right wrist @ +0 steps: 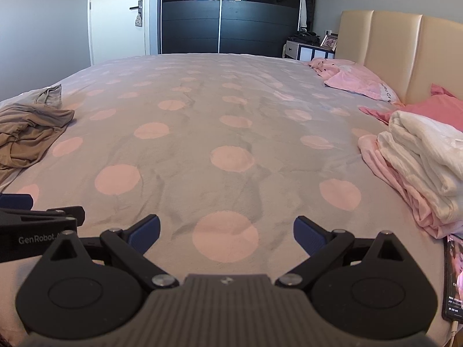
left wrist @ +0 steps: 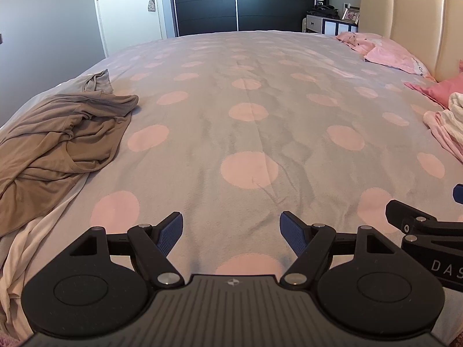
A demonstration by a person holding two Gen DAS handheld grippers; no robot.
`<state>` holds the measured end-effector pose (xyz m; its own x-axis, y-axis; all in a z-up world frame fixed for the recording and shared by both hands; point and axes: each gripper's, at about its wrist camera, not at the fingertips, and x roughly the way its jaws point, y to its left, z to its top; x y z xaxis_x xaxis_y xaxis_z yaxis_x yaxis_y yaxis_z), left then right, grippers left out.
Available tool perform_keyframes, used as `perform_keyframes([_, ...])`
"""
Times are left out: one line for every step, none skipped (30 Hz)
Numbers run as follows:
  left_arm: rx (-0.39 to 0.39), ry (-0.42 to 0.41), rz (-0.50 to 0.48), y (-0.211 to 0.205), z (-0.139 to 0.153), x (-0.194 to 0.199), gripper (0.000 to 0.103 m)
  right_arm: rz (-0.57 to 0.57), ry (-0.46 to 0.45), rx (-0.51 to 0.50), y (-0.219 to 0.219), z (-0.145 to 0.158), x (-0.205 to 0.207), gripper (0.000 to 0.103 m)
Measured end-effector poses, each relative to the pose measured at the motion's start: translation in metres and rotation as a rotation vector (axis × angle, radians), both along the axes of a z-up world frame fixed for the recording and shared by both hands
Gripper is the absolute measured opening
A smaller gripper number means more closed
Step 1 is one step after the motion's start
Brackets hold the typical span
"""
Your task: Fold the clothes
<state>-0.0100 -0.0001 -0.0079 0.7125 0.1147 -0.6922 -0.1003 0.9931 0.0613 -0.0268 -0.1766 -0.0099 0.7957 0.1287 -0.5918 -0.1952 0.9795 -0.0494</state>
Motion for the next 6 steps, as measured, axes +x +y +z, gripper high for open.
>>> perform_keyframes([0.001, 0.000, 0.000, 0.0002, -0.0002, 0.0001, 0.073, 0.001, 0.001, 0.000, 0.0005, 0.0000, 0.0002, 0.100])
perform_keyframes([0.001, 0.001, 0.001, 0.0003, -0.0003, 0.0001, 0.073, 0.002, 0.003, 0.001, 0.0003, 0.0003, 0.0005, 0.100])
perform_keyframes([0.000, 0.001, 0.001, 0.0004, -0.0003, 0.0000, 0.073, 0.003, 0.005, 0.003, 0.0001, 0.0005, 0.0007, 0.100])
perform_keyframes([-0.003, -0.002, -0.001, 0.0005, -0.0002, -0.0003, 0.073, 0.003, 0.007, 0.004, 0.0000, 0.0003, 0.0009, 0.100])
perform_keyframes([-0.006, -0.005, -0.003, 0.0006, -0.0001, -0.0007, 0.073, 0.004, 0.009, 0.004, -0.0001, 0.0001, 0.0012, 0.100])
perform_keyframes([-0.010, -0.012, -0.004, 0.0010, 0.0002, -0.0016, 0.073, 0.005, 0.011, 0.004, -0.0001, -0.0004, 0.0013, 0.100])
